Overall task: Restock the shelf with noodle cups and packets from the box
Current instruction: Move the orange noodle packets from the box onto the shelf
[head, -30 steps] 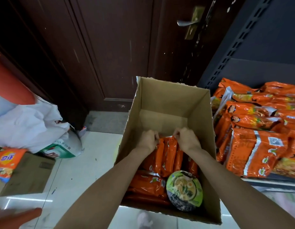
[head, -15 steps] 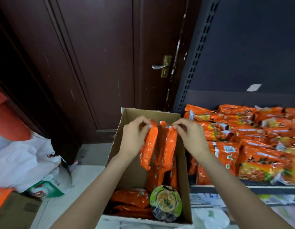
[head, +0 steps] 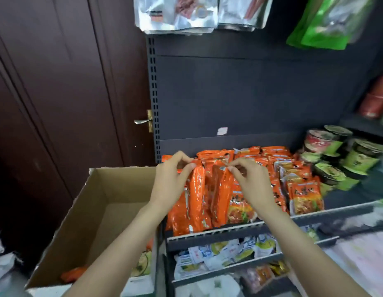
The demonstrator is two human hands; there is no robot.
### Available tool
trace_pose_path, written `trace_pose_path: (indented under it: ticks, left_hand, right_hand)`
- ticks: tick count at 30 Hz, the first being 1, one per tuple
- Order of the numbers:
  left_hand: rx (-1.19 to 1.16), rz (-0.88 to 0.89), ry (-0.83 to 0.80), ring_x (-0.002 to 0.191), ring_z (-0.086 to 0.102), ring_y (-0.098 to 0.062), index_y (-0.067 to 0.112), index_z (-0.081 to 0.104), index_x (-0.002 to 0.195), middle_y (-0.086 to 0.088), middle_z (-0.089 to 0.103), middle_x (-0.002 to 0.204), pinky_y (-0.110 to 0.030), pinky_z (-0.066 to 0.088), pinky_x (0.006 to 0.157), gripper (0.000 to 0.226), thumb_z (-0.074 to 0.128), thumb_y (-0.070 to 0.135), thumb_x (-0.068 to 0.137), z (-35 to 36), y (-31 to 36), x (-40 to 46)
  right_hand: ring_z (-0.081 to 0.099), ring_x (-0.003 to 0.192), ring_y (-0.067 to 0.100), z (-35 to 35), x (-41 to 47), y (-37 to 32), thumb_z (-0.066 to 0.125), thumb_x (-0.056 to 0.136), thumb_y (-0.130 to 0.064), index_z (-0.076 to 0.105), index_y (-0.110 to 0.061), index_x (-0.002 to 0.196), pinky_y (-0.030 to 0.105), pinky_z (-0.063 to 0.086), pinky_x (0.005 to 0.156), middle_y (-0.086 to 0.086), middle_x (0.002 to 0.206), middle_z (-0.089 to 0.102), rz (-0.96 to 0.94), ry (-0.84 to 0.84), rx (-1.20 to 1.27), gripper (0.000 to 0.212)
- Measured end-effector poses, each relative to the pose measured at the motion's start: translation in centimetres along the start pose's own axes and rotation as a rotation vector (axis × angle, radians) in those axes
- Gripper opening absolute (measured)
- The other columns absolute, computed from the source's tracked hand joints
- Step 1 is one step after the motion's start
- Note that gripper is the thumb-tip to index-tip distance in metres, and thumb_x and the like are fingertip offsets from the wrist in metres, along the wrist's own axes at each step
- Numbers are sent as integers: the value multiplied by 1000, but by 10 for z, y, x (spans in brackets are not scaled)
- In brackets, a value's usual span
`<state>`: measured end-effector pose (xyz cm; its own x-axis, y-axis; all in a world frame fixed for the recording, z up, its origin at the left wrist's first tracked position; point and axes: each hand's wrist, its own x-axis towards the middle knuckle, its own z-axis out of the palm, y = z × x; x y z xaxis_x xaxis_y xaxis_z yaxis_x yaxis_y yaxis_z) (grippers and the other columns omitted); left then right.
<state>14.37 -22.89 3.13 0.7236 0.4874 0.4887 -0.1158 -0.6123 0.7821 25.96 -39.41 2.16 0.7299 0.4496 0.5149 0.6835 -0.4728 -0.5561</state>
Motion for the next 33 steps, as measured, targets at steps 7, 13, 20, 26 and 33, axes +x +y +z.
trace_pose_path:
  ticks: [7,13,20,26,33]
  left_hand:
    - [36,-39,-54,62,51,4,12,56,82,13,55,69,-7,35,59,9,60,14,90,97,45,-27]
    - [18,-104,-159,77,57,-4,20,53,79,8,61,80,-11,40,65,14,59,18,92,152,48,-28]
    - [-41,-153,-217,77,57,-7,21,55,80,7,62,80,-22,44,68,12,59,18,91,198,28,3]
    - [-110,-200,-257,79,61,-15,18,55,80,1,63,82,-37,54,75,12,59,15,91,230,16,28]
    - [-25,-222,-177,85,62,-11,17,57,82,3,65,86,-21,50,73,9,60,19,90,251,20,38]
  right_hand:
    - [56,52,11,-82,-33,81,58,92,-21,67,-18,92,28,42,50,-3,67,65,27,-54,-161,9]
    - [65,66,23,-111,-31,140,60,90,-17,70,-14,96,35,53,62,3,79,71,85,-62,-103,12]
    - [58,77,4,-104,4,194,59,90,-8,69,-12,90,1,40,66,-7,84,64,115,-204,41,10]
    - [59,73,7,-91,37,228,61,88,-8,70,-13,90,7,42,62,-3,87,67,89,-260,-40,11]
    - [64,70,17,-92,54,243,65,87,-14,70,-11,94,24,48,65,4,83,72,44,-120,-188,9]
